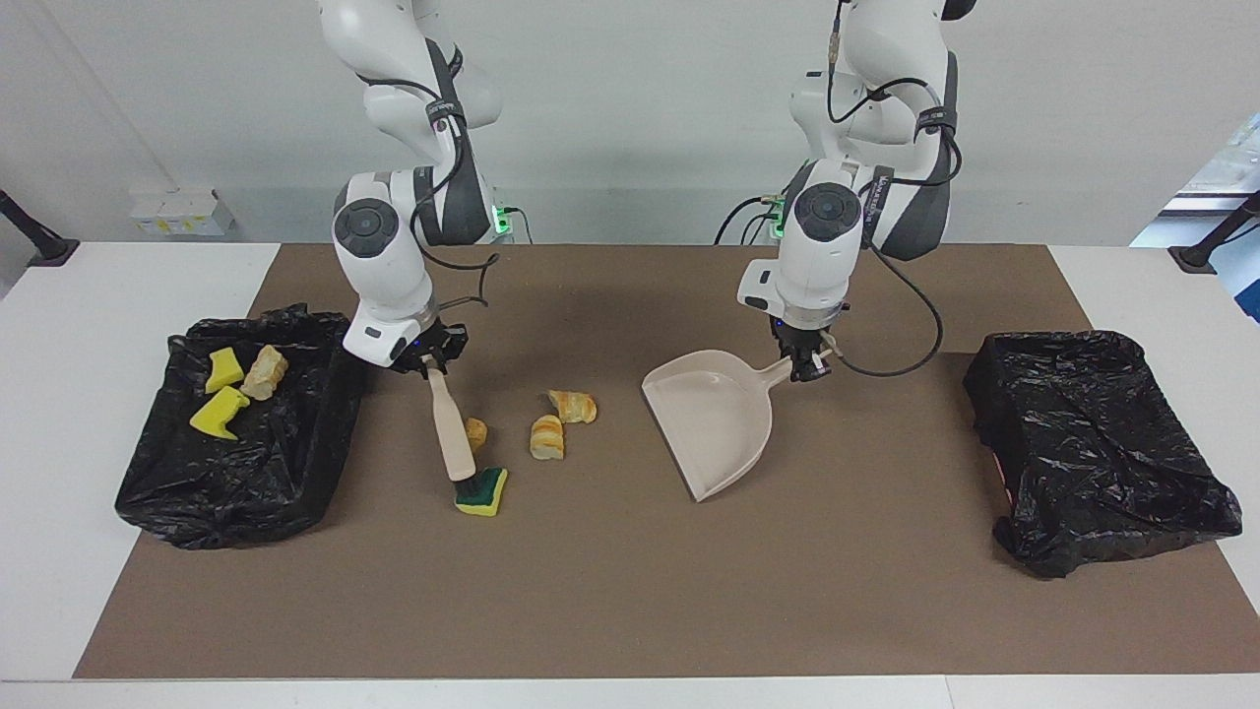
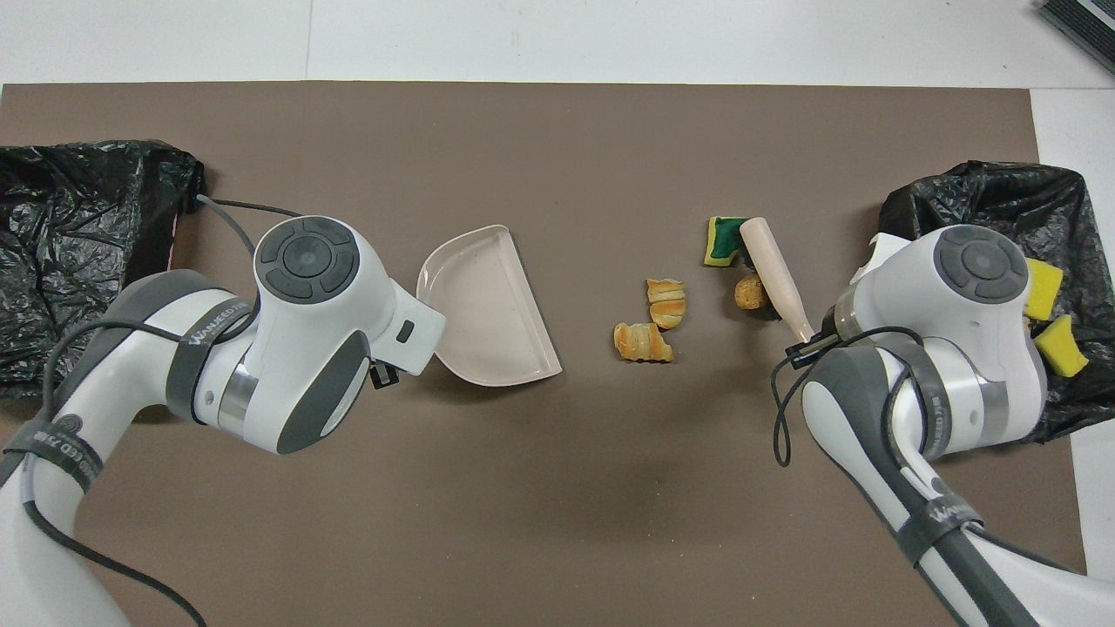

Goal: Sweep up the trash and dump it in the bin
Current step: 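Tilt the dustpan with the left gripper while the right gripper brushes bread toward it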

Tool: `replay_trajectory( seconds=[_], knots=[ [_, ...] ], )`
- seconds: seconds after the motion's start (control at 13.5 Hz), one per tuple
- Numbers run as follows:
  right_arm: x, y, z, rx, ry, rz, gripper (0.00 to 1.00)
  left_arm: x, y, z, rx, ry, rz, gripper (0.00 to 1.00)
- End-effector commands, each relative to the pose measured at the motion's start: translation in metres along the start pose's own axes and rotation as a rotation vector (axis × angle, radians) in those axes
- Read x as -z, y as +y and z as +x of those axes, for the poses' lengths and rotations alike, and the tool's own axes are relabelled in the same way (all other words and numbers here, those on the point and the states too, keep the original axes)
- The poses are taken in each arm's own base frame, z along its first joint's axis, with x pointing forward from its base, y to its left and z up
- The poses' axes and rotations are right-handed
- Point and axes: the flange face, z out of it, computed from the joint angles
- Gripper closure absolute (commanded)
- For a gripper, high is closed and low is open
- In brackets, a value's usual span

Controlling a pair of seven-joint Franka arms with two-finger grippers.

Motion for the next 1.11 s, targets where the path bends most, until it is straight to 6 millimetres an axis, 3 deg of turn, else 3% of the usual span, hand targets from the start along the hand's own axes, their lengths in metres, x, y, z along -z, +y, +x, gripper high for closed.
replay_trajectory(
  seconds=[0.0, 0.22, 0.37, 0.52, 0.67, 0.82, 1.04],
  knots=[
    [0.011, -0.003, 0.001, 0.024, -0.008, 0.010, 1.00, 0.004, 0.011, -0.012, -0.139, 0.023, 0.046, 1.00],
    [0.052, 0.006, 0.006, 0.010, -0.028, 0.008, 1.00, -0.004, 0.014, -0.014, -0.247, 0.047, 0.086, 1.00],
    [0.047, 0.025, 0.003, -0.017, -0.011, -0.002, 1.00, -0.011, 0.016, -0.010, -0.259, 0.039, 0.085, 1.00],
    [0.032, 0.034, 0.005, -0.041, 0.015, -0.009, 1.00, -0.012, 0.012, -0.012, -0.236, 0.050, 0.097, 1.00],
    [0.009, 0.031, 0.014, -0.085, 0.009, -0.011, 1.00, -0.013, 0.017, -0.009, -0.150, 0.052, 0.091, 1.00],
    [-0.009, 0.023, 0.025, -0.109, 0.011, -0.031, 1.00, -0.022, 0.025, 0.003, -0.061, 0.050, 0.079, 1.00],
    [-0.029, -0.008, 0.036, -0.119, -0.016, -0.033, 1.00, -0.026, 0.028, 0.001, -0.002, 0.041, 0.065, 1.00]
  ],
)
